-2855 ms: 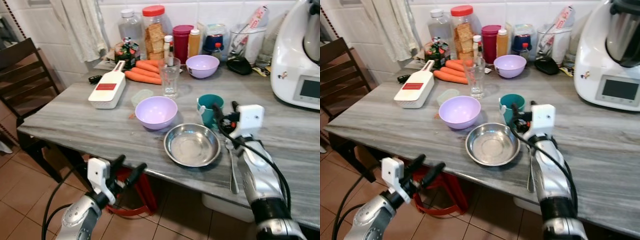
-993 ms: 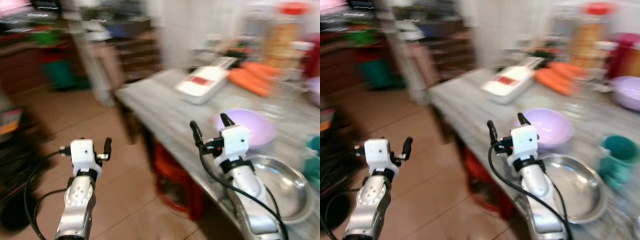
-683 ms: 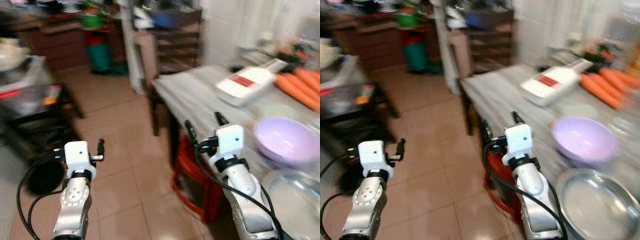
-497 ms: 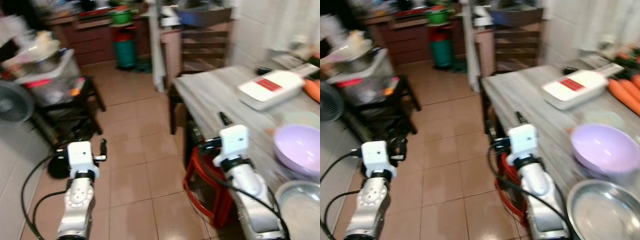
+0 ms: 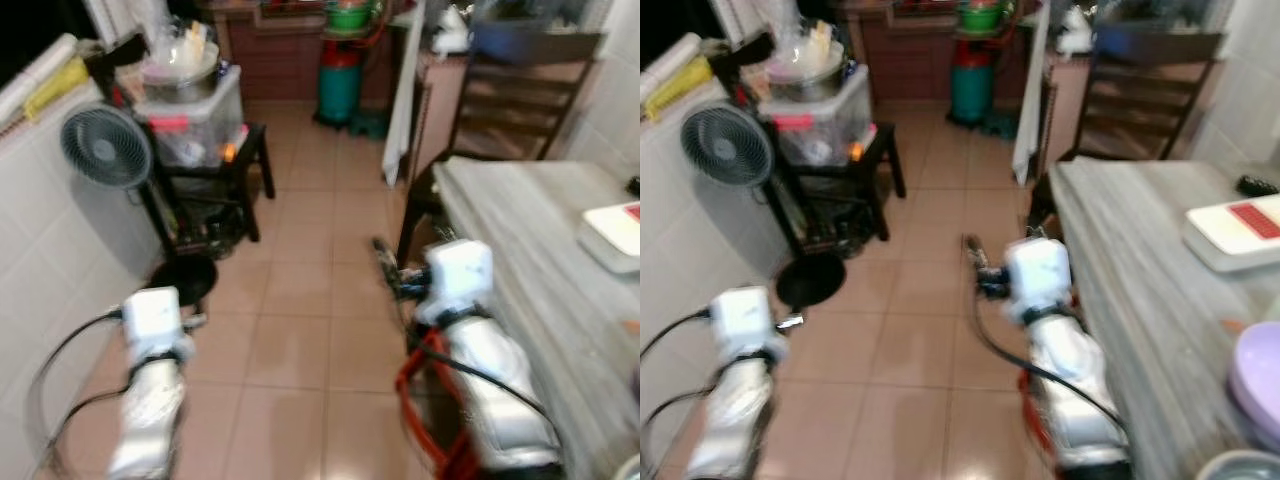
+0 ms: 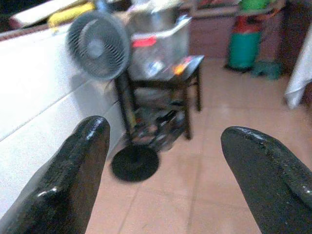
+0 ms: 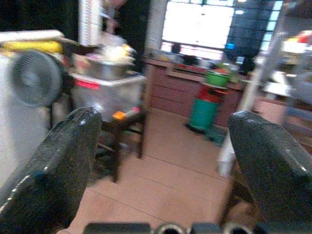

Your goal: Setting the table

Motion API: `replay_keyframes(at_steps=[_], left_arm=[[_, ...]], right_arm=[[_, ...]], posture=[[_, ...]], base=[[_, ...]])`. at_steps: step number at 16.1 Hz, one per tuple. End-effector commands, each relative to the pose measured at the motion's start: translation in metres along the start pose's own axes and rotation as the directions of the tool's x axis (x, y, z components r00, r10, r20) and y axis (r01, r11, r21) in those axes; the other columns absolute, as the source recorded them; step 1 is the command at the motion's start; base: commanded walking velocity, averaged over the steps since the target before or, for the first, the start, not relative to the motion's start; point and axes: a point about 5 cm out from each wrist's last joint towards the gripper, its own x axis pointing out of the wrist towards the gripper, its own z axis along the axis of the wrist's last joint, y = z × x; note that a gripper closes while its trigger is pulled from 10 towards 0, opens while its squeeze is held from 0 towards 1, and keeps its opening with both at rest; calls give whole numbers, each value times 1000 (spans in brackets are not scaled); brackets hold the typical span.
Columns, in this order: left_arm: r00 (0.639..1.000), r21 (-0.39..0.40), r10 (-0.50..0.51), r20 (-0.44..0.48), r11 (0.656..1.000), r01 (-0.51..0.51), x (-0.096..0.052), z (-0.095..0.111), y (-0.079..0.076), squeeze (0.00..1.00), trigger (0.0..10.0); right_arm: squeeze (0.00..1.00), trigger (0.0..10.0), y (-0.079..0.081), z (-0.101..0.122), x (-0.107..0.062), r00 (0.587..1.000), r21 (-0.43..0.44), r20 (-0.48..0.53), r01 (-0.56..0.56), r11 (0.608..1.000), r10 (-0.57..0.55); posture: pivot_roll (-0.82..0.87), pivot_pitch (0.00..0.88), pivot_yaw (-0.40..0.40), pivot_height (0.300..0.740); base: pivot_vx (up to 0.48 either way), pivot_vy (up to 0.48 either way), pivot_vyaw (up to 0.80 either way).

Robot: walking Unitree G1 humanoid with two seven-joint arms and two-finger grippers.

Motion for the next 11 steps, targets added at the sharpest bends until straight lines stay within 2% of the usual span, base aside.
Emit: replay_keyframes(at_steps=[1,4,11], left_arm=[[999,-15,-37,-12,999,37,-2,-3,-9,0,10000],[998,-23,-52,-45,998,51,4,-9,-11,0,10000],[998,-60,-59,-27,997,57,13,-4,-19,0,10000]], right_arm=[[0,10000,-10,-12,-3,998,9,-53,36,999,-35],[0,10000,-14,-30,-7,989,34,-117,91,995,-87],[0,10000,-21,-37,-2,988,30,-125,91,995,-87]], posture=[[45,0,31,740],[51,0,23,740],[58,0,-4,740]], base=[[0,0,0],[0,0,0],[0,0,0]])
